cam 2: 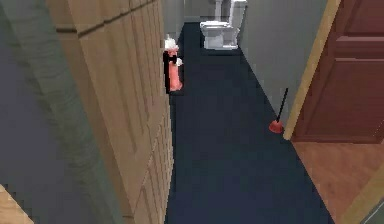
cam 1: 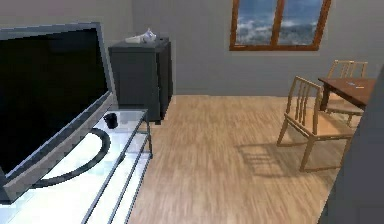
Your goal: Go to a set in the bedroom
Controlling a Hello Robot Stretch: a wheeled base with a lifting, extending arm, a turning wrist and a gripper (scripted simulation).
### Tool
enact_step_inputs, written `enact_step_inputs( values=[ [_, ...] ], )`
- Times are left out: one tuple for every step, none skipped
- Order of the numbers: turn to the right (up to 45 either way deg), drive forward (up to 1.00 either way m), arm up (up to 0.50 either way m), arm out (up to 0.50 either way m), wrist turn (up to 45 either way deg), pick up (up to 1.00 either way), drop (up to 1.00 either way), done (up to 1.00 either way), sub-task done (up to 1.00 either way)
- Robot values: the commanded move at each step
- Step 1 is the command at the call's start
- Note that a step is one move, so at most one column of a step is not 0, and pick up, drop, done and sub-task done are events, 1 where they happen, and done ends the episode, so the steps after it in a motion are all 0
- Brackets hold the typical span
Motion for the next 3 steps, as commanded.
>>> enact_step_inputs(
  values=[
    [0.0, 0.15, 0.00, 0.00, 0.0, 0.00, 0.00, 0.00, 0.00],
    [-36.0, 0.00, 0.00, 0.00, 0.0, 0.00, 0.00, 0.00, 0.00],
    [0.0, 0.00, 0.00, 0.00, 0.0, 0.00, 0.00, 1.00, 0.00]
  ],
)
